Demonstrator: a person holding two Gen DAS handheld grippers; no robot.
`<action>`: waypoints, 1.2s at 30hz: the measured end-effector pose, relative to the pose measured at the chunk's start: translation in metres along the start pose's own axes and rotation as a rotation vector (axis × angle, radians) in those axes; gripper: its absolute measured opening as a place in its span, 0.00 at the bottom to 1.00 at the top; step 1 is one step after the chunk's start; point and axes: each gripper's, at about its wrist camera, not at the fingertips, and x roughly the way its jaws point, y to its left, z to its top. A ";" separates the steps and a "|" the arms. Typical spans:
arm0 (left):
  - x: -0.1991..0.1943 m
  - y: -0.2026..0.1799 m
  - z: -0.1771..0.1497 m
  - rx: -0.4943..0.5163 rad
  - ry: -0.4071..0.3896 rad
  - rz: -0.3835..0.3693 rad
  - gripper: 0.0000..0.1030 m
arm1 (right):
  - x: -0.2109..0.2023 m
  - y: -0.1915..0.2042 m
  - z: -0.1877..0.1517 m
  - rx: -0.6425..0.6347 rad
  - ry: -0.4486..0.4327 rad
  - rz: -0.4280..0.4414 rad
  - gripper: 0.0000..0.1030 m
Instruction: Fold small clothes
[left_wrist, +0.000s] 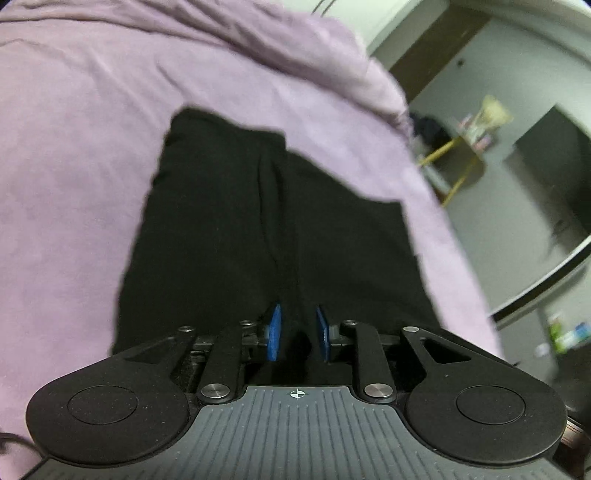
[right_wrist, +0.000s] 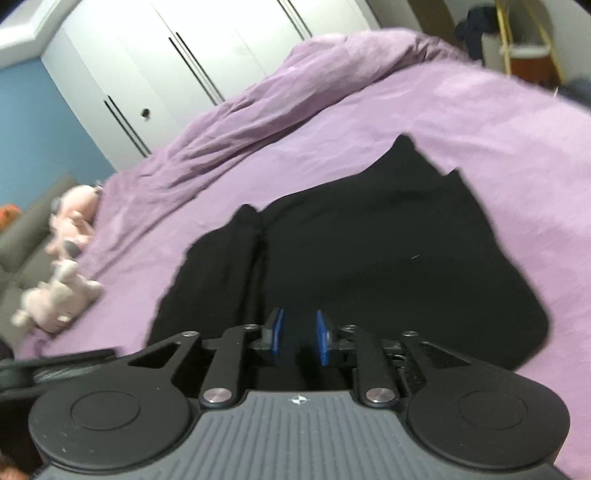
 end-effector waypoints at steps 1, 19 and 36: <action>-0.012 0.001 0.000 -0.002 -0.030 0.012 0.25 | 0.004 0.001 0.001 0.014 0.021 0.029 0.28; -0.016 0.034 -0.010 -0.097 -0.096 0.037 0.36 | 0.051 0.009 -0.020 0.019 0.202 0.083 0.08; -0.009 0.081 0.031 -0.237 -0.090 0.136 0.44 | 0.107 0.001 0.028 0.202 0.212 0.222 0.32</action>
